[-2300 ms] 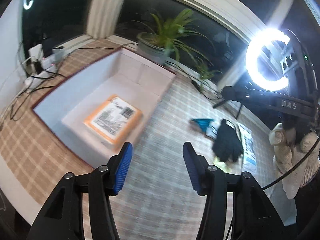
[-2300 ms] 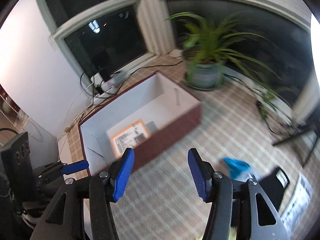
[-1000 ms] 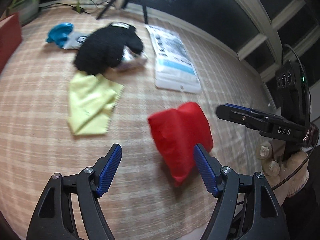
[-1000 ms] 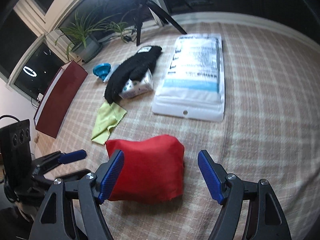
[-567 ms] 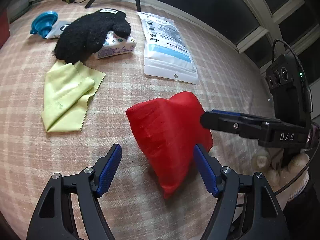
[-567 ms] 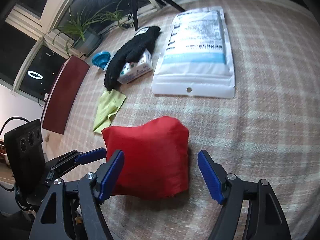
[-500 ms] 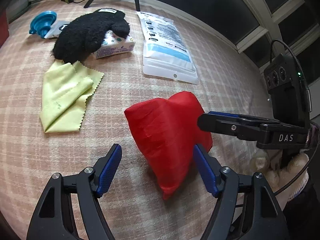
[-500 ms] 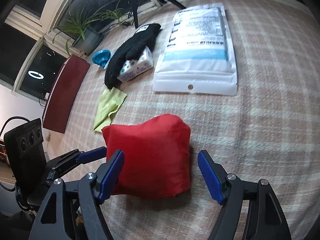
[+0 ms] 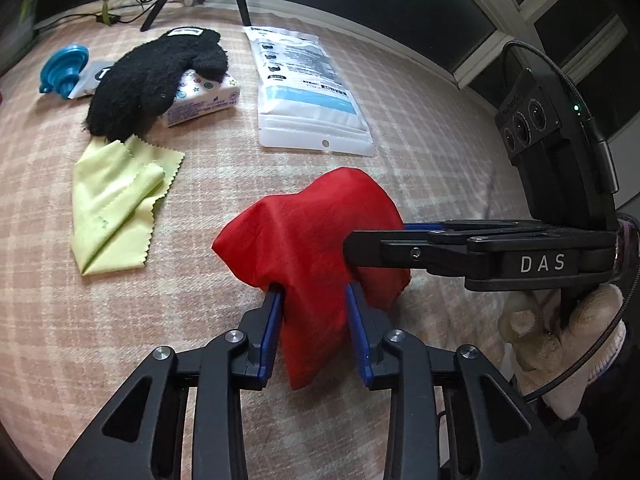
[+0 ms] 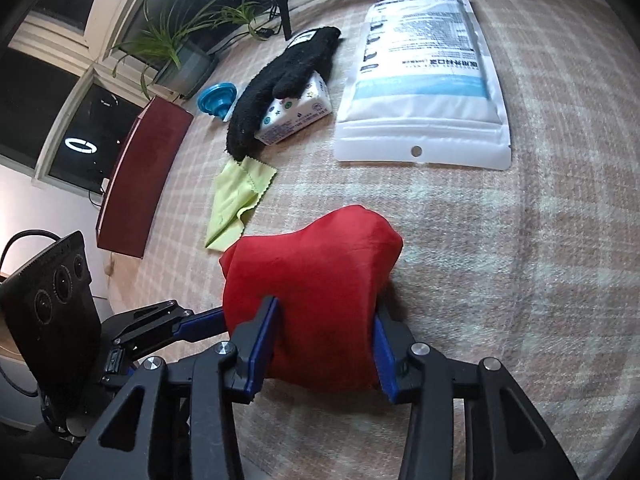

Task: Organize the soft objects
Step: 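Lift the red pouch with the left gripper and lower it into the box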

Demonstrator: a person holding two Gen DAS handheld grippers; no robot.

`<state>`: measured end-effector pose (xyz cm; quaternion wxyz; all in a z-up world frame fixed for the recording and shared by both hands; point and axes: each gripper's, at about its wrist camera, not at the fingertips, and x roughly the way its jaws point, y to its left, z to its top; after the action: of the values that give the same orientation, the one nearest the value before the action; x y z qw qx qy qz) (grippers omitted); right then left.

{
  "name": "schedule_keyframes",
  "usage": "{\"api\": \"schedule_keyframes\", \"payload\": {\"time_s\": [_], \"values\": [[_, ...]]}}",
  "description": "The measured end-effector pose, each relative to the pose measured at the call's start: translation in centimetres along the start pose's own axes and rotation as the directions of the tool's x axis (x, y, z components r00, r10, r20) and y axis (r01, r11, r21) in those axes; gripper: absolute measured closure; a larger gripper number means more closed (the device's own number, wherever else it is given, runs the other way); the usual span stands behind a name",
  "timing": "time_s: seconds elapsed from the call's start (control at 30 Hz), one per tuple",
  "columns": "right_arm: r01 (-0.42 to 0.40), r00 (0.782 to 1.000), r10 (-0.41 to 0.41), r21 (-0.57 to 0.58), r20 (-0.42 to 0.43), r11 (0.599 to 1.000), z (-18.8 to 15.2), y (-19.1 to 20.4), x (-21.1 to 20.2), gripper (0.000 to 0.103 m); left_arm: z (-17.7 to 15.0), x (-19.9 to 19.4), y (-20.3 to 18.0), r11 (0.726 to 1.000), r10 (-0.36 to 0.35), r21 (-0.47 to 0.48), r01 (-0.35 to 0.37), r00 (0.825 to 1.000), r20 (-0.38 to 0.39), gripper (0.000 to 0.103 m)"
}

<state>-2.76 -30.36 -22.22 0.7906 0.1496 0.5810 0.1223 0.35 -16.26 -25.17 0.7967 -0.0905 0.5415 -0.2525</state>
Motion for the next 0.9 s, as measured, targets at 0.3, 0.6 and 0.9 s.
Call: {"api": "schedule_keyframes", "payload": {"time_s": [0.3,0.6,0.9], "values": [[-0.009,0.999,0.010,-0.017,0.048,1.000,0.6,4.2,-1.1,0.064,0.2,-3.7,1.0,1.000,-0.005,0.011,0.004,0.998,0.064,0.073],[-0.020,0.996,0.035,-0.172,0.082,0.985,3.8,14.0,-1.3,0.064,0.6,-11.7,4.7,0.999,0.035,-0.026,-0.030,0.977,0.210,0.073],[-0.052,0.995,0.080,-0.380,0.057,0.923,7.6,26.5,1.8,0.064,0.0,-20.7,11.8,0.985,0.150,-0.132,-0.108,0.920,0.361,0.073]]}}
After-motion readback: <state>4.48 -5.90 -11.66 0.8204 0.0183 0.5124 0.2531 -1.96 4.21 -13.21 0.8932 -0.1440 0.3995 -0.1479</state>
